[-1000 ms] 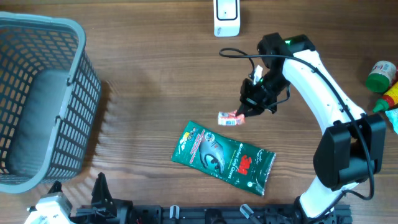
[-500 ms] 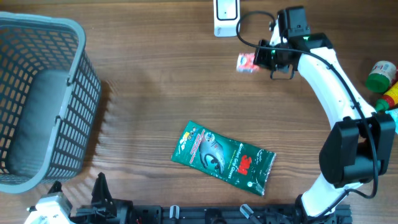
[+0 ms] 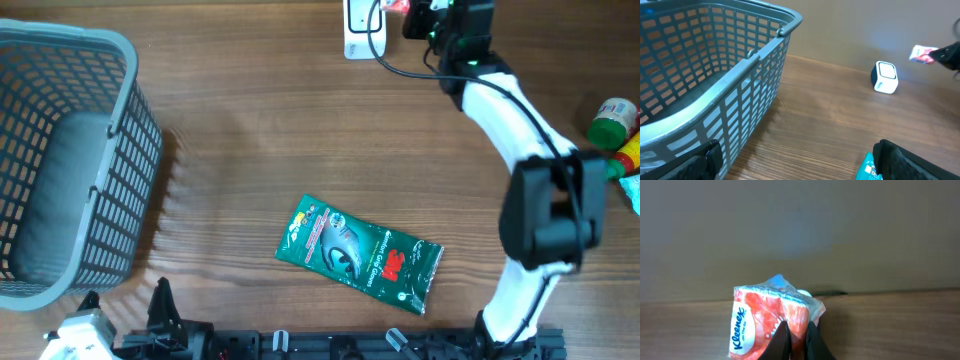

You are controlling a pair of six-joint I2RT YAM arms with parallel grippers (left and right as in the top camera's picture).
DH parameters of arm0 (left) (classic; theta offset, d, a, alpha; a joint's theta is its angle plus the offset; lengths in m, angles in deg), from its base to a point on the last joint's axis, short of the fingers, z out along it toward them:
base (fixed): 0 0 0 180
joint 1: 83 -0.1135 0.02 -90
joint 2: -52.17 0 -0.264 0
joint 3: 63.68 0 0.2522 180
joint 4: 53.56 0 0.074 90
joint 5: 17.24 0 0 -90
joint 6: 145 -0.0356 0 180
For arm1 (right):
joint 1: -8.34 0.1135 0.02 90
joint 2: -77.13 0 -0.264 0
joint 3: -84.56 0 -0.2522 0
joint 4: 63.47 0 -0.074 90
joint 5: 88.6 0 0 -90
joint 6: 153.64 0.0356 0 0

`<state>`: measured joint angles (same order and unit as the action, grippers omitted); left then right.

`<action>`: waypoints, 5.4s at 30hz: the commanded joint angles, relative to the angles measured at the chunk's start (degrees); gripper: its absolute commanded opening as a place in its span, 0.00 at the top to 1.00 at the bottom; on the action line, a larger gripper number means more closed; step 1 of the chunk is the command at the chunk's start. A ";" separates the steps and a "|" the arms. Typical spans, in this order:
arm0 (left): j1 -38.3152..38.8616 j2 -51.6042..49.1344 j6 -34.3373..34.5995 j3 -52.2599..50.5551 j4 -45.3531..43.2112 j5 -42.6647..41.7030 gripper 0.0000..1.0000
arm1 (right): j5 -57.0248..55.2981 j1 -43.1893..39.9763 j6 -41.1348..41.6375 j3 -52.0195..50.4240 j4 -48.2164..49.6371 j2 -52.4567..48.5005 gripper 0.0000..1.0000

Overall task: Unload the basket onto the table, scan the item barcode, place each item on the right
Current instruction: 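Lift the tissue pack and hold it at the scanner with the right gripper, then move the tissue pack right and release it at the table's right edge, then lower the right gripper onto the green wipes pack, then grasp the wipes pack edge with the right gripper and lift it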

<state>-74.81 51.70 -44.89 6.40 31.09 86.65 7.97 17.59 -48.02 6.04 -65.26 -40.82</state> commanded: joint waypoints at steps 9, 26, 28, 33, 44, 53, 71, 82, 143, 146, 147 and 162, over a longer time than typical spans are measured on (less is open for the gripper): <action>-0.33 0.20 -0.70 0.15 -0.15 0.72 0.00 | 4.70 3.52 -14.16 0.39 37.16 -20.96 0.95; -0.33 0.20 -0.70 0.15 -0.13 0.72 0.00 | -3.50 -0.61 -20.74 0.44 19.50 -4.46 0.96; -0.33 0.20 -0.70 0.15 -0.15 0.72 0.00 | -10.21 -2.10 -24.96 0.44 10.40 1.40 0.96; -0.33 0.20 -0.70 0.15 -0.13 0.72 0.00 | -31.19 -10.29 -26.69 0.44 -15.08 9.92 0.96; -0.33 0.20 -0.70 0.15 -0.13 0.72 0.00 | -31.47 -30.69 15.17 -10.91 -39.41 9.40 0.95; -0.33 0.20 -0.70 0.15 -0.15 0.72 0.00 | -27.67 -35.98 16.04 -25.09 -28.33 9.53 0.89; -0.33 0.20 -0.70 0.15 -0.13 0.72 0.00 | 38.03 -29.59 6.69 -21.05 -48.15 48.85 0.00; -0.33 0.20 -0.70 0.15 -0.15 0.72 0.00 | 24.44 9.14 -4.07 -22.45 -61.53 40.65 0.00; -0.33 0.20 -0.70 0.15 -0.13 0.72 0.00 | -15.52 35.54 9.29 -13.00 -59.08 11.43 0.00; -0.33 0.20 -0.70 0.15 -0.15 0.72 0.00 | -15.82 35.54 3.43 -15.04 -54.53 11.43 0.02; -0.33 0.20 -0.70 0.15 -0.15 0.72 0.00 | -16.79 35.43 2.56 -16.17 -52.76 11.43 0.04; -0.33 0.20 -0.70 0.15 -0.15 0.72 0.00 | -18.01 35.04 2.43 -22.18 -49.20 -0.61 0.41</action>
<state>-74.81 51.70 -44.89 6.40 31.03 86.63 -14.45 52.96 -44.78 -13.72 -112.43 -34.11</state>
